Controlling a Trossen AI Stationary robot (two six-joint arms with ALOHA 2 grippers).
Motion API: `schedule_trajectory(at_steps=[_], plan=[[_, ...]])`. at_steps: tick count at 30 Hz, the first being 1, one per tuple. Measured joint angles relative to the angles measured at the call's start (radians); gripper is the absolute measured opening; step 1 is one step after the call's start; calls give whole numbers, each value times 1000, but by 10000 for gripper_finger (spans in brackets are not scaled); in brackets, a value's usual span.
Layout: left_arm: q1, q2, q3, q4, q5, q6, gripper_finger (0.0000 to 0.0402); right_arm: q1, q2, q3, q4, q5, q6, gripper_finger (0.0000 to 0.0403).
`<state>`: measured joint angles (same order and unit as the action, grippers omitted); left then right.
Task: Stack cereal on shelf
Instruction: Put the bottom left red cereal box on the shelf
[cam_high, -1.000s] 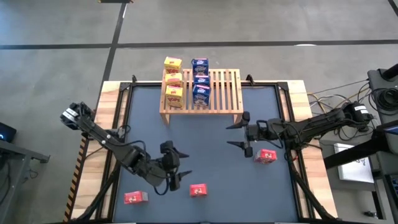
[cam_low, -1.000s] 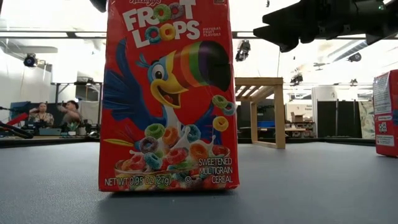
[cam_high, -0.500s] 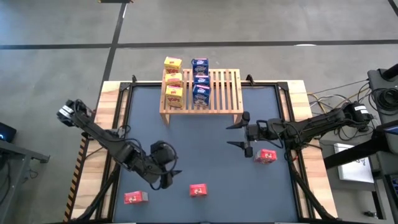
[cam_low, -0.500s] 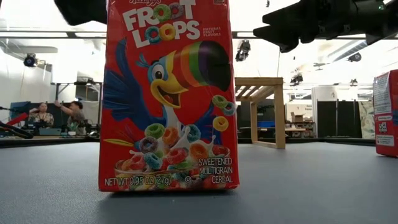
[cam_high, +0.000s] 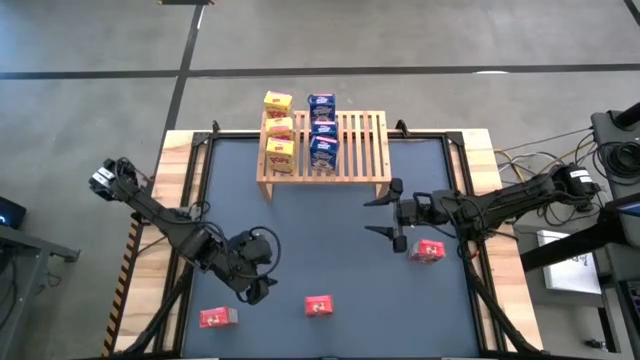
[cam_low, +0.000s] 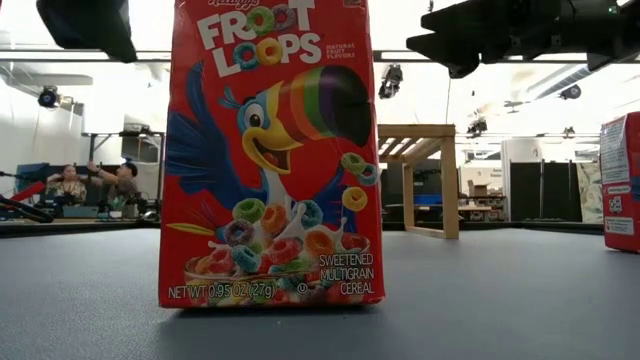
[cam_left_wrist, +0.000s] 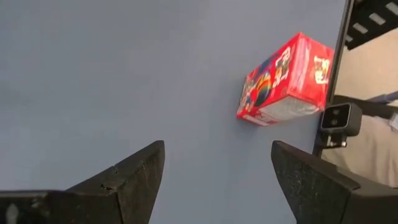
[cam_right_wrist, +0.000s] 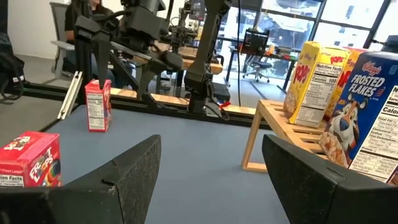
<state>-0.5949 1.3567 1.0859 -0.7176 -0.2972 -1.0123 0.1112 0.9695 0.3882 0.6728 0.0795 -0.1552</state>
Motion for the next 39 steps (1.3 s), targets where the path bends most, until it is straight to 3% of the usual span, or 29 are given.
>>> schedule_trajectory(at_steps=[4,19,26,32,39], plan=[[0,0,0,-16,22,0,278,0,0,0,3,0,-5,270],[-6,-1,10,-201,307,-158,266,-2,0,0,65,1,-80,270],[-26,14,164,-307,268,-161,240,-12,0,0,65,2,-81,270],[-113,49,245,-370,219,-163,224,-13,0,0,57,2,-65,270],[-238,56,221,-471,279,-415,221,-14,0,0,51,2,-56,270]])
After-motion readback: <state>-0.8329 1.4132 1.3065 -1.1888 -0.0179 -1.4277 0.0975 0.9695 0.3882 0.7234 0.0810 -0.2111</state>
